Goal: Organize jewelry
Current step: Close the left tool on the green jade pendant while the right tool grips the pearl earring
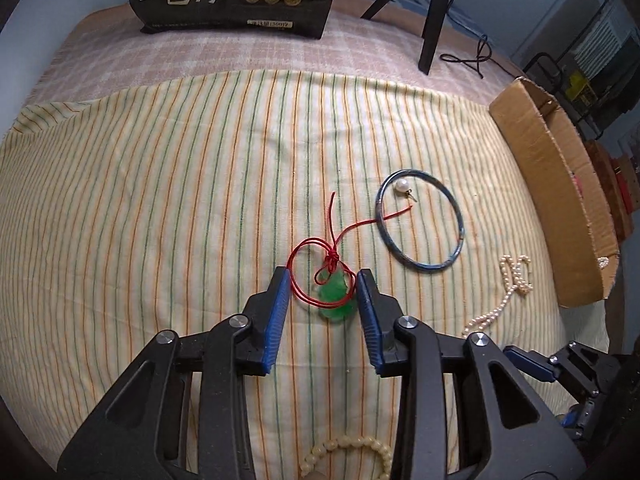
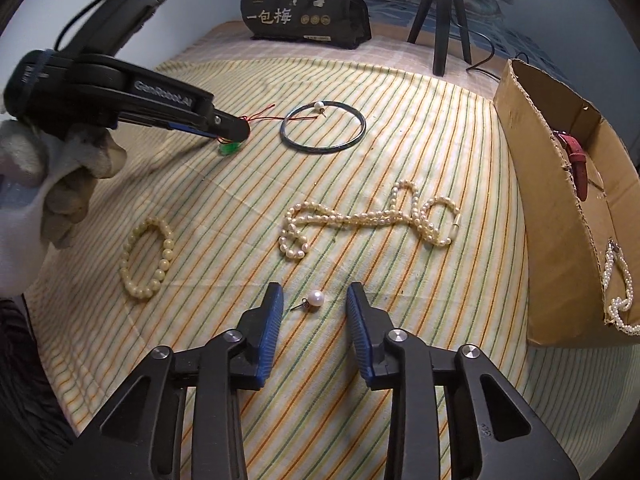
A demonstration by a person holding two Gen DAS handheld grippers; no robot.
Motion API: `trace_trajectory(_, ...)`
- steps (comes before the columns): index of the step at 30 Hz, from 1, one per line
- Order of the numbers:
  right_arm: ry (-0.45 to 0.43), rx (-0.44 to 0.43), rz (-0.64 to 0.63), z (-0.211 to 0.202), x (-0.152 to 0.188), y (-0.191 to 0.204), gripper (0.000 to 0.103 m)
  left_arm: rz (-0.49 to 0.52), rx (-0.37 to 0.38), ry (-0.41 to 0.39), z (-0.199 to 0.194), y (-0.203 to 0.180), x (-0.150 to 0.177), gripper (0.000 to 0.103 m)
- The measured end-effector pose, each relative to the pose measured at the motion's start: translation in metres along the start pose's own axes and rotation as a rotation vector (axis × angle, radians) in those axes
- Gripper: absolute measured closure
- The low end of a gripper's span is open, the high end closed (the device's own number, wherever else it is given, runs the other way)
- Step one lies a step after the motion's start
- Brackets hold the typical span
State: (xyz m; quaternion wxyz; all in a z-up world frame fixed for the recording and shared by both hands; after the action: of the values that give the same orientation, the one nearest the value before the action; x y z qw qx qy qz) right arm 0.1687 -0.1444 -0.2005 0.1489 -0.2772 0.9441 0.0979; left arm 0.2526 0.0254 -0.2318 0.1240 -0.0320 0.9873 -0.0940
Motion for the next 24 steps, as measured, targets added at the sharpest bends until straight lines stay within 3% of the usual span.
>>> trace_trajectory(4,0.002,0.005,-0.009,0.001,-0.001,0.000,0.074,0.019,-0.017,-0.004,0.004,-0.003,-0.002,0.070)
trace_trajectory(8,0.003,0.021,-0.025,0.002,-0.001,0.001,0.079,0.032,-0.053,-0.017,0.005,-0.005,-0.002,0.086)
trace_trajectory(10,0.004,0.025,-0.028,0.002,-0.001,0.001,0.082,0.045,-0.073,-0.023,0.005,-0.006,-0.002,0.090)
trace_trajectory(17,0.010,0.023,-0.024,0.002,-0.002,-0.003,0.097,0.046,-0.081,-0.040,0.000,-0.005,-0.001,0.091)
trace_trajectory(24,-0.003,0.019,-0.009,-0.003,-0.001,-0.004,0.097,0.016,-0.058,-0.078,-0.020,0.005,-0.003,0.091)
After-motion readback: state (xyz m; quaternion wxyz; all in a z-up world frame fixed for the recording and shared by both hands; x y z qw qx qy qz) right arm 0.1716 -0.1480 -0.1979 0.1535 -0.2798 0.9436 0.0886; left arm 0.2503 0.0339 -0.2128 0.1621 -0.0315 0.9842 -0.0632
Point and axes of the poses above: each gripper's, at about its wrist camera, not at the fingertips, and z roughly the way its jaws point, y to its left, x to its underside, the point moved 5 cm from there along z, roughly the way its jaws point, and after that the axes turned 6 degrees about y, right-handed, at the moved point
